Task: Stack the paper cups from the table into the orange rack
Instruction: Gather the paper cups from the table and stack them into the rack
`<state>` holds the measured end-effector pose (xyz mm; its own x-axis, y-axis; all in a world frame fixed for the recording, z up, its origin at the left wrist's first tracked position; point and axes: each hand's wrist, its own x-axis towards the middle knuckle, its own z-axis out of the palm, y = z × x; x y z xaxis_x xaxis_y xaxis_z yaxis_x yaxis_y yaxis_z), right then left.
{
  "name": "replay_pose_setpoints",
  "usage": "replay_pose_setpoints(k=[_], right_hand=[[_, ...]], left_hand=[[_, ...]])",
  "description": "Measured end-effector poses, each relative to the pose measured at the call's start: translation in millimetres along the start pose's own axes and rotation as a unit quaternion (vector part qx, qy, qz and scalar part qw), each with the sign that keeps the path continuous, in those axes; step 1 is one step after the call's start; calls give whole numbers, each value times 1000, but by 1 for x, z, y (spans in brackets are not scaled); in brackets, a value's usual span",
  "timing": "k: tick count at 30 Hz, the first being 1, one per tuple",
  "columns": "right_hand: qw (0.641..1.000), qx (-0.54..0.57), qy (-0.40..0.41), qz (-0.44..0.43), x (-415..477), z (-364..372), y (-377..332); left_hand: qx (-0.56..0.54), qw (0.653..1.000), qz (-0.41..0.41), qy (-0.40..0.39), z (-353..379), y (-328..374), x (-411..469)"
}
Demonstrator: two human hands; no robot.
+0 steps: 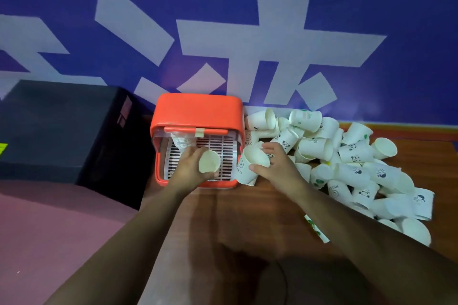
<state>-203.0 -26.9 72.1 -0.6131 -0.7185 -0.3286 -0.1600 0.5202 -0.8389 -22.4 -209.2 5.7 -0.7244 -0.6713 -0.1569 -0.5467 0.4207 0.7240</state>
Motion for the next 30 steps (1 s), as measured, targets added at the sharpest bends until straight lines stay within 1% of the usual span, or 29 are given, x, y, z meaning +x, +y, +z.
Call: replay_pose_setpoints(k=[6,10,12,15,16,18,20,23,26,30], right_hand=[[999,-24,39,18,2,26,16],[997,-42,57,18,0,41,22],[997,-30,63,15,1,47,20],[998,-22,62,-9,4,54,14],[998,-23,58,-19,5,56,13],[998,-35,44,-39,6,62,6],[996,-58,20,-58,9,69,-1],[987,-134,6,-88,16,81,-8],[977,-183,-6,-109,24,94,-10],[962,-253,-32,-94,29,103,0]], left_hand=[[-7,997,8,-77,21,-27,16],[-19,995,17,-100,32,-36,20],[-43,992,7,-117,32,-37,21],[-109,982,-18,-150,20,-46,18],[-125,981,-16,-146,14,-49,16],[-160,981,-8,-109,-2,-50,10],[-213,974,-8,-78,-17,-47,3],[-260,962,-7,-83,-28,-38,-1],[-261,960,4,-101,-24,-29,1],[-250,961,8,-122,-7,-33,3]])
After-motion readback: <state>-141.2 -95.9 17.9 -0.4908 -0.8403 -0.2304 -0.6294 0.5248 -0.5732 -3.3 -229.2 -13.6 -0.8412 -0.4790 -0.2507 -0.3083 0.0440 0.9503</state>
